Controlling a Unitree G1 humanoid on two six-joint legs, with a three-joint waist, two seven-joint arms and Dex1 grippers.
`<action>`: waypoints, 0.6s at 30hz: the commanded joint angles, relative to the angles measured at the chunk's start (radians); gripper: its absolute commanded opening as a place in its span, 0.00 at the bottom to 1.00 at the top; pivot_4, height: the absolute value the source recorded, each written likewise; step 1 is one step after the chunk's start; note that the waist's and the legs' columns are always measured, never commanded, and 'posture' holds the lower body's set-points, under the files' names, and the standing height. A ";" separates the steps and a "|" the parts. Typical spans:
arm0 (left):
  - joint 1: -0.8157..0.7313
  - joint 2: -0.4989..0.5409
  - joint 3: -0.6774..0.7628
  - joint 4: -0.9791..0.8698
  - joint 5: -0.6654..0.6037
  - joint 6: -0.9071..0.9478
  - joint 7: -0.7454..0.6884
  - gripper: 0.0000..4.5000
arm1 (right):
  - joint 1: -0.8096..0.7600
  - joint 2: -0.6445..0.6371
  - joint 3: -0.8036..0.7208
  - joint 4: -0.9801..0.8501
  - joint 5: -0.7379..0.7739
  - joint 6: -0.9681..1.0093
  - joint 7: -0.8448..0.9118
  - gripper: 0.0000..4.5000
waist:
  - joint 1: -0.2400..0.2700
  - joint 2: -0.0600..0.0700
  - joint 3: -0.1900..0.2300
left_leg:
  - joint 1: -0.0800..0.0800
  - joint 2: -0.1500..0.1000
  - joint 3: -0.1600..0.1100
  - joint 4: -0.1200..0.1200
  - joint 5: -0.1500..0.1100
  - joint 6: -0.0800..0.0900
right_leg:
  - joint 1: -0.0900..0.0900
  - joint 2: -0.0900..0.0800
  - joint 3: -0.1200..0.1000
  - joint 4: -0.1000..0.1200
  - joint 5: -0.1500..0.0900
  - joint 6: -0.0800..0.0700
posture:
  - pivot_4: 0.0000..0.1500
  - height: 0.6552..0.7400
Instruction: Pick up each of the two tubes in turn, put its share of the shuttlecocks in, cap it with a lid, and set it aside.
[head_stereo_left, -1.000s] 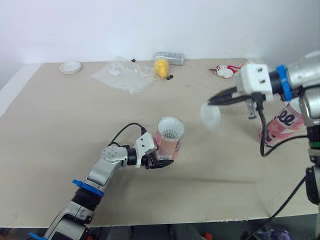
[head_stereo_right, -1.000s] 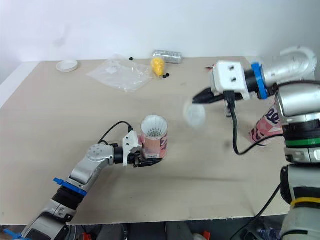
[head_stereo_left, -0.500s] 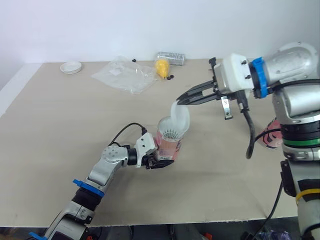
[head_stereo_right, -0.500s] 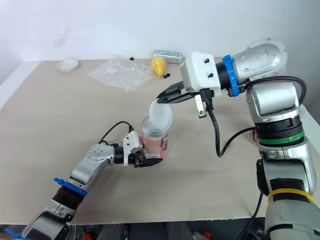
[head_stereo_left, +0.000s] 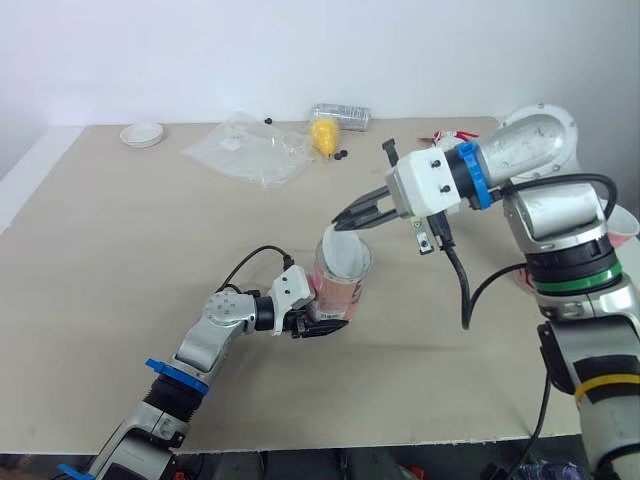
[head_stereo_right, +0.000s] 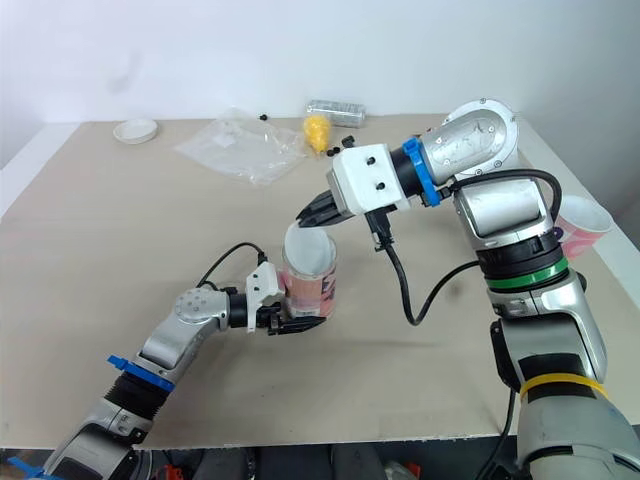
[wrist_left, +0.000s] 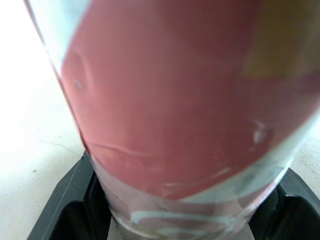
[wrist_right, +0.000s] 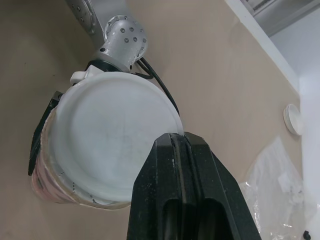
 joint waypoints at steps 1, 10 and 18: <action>0.023 0.009 -0.016 0.028 0.022 0.022 0.006 0.65 | -0.086 -0.020 -0.042 0.004 0.028 0.016 0.035 0.02 | 0.000 0.000 0.000 | 0.000 0.000 0.000 0.000 0.000 0.000 | 0.000 0.000 0.000 0.000 0.000 0.000 | 1.00 1.00; 0.012 0.001 -0.014 0.040 0.018 0.024 0.005 0.65 | -0.030 -0.080 -0.004 -0.042 0.039 0.046 0.074 0.02 | 0.000 0.000 0.000 | 0.000 0.000 0.000 -0.001 0.000 0.000 | 0.000 0.000 0.000 0.000 -0.001 -0.001 | 1.00 1.00; 0.014 0.001 -0.011 0.039 0.016 0.028 0.005 0.65 | 0.002 -0.063 0.032 -0.037 0.024 0.015 0.074 0.02 | 0.000 0.000 0.000 | 0.000 0.000 0.000 -0.001 0.000 0.000 | 0.000 0.000 0.000 0.000 -0.001 0.000 | 1.00 1.00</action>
